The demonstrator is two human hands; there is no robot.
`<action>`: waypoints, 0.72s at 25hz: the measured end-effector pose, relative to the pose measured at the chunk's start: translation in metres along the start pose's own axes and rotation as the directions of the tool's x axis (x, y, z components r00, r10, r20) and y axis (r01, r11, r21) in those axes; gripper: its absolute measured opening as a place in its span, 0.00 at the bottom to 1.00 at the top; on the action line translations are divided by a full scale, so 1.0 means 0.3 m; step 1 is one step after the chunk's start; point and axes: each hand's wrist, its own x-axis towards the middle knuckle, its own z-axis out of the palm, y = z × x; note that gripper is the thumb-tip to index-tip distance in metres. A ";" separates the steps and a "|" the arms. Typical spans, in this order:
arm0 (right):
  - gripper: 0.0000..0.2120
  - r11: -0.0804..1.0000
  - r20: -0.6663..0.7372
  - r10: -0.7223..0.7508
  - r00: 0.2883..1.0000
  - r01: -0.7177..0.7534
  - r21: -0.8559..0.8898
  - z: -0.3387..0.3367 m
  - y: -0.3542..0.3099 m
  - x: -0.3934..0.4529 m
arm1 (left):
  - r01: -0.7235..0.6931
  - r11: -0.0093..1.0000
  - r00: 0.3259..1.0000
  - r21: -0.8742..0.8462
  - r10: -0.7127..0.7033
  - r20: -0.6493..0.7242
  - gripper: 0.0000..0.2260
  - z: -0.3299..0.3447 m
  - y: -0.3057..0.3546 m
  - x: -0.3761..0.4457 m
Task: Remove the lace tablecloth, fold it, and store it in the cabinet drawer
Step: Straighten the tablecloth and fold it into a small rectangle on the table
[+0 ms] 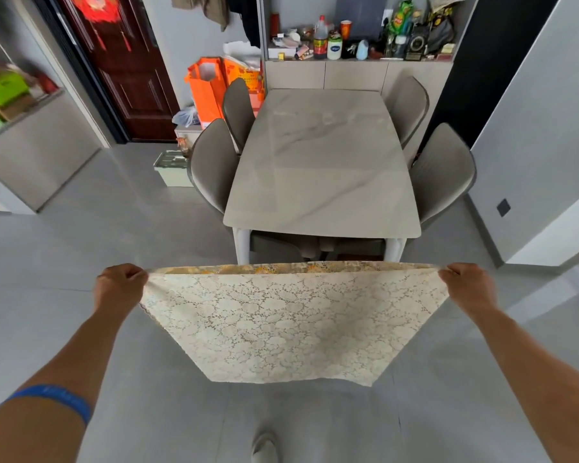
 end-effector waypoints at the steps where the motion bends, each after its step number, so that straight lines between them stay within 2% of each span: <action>1: 0.16 1.000 -0.008 0.010 1.000 -0.010 0.006 0.000 0.001 -0.003 | 0.002 1.000 1.000 0.008 -0.002 0.004 0.04 -0.004 -0.007 0.001; 3: 0.17 0.999 0.027 0.018 0.999 -0.019 0.042 0.002 0.013 -0.006 | -0.027 0.999 0.992 0.042 0.022 0.124 0.04 -0.015 -0.014 0.002; 5: 0.16 0.993 0.219 -0.032 0.975 0.007 0.114 0.003 0.027 -0.011 | -0.079 0.997 0.912 -0.009 0.076 0.402 0.03 -0.033 -0.019 -0.004; 6: 0.14 0.985 0.321 -0.050 0.946 -0.007 0.174 0.001 0.035 -0.014 | -0.082 0.995 0.864 -0.059 0.100 0.493 0.02 -0.043 -0.021 -0.011; 7: 0.11 0.970 0.368 -0.050 0.928 -0.042 0.239 -0.004 0.041 -0.013 | -0.067 0.992 0.862 -0.103 0.110 0.494 0.02 -0.051 -0.026 -0.016; 8: 0.10 0.947 0.349 -0.033 0.937 -0.082 0.310 -0.008 0.049 -0.006 | -0.044 0.989 0.901 -0.139 0.099 0.423 0.01 -0.058 -0.032 -0.017; 10: 0.13 0.875 0.197 0.059 0.979 -0.146 0.462 -0.019 0.065 0.009 | 0.002 0.982 0.969 -0.189 0.045 0.244 0.01 -0.064 -0.050 -0.011; 11: 0.16 0.856 0.130 0.106 0.986 -0.157 0.493 -0.022 0.072 0.017 | 0.003 0.982 0.977 -0.190 0.038 0.208 0.03 -0.064 -0.060 -0.006; 13: 0.21 0.873 0.070 0.136 0.988 -0.153 0.463 -0.010 0.073 0.030 | -0.022 0.990 0.977 -0.140 0.051 0.208 0.04 -0.055 -0.067 -0.002; 15: 0.22 0.888 0.073 0.124 0.990 -0.143 0.436 0.003 0.062 0.035 | -0.041 0.994 0.974 -0.099 0.062 0.220 0.04 -0.042 -0.063 -0.007; 18: 0.16 0.889 0.207 0.058 0.977 -0.145 0.435 -0.008 0.037 0.029 | -0.083 0.990 0.935 -0.114 0.117 0.335 0.07 -0.052 -0.060 -0.015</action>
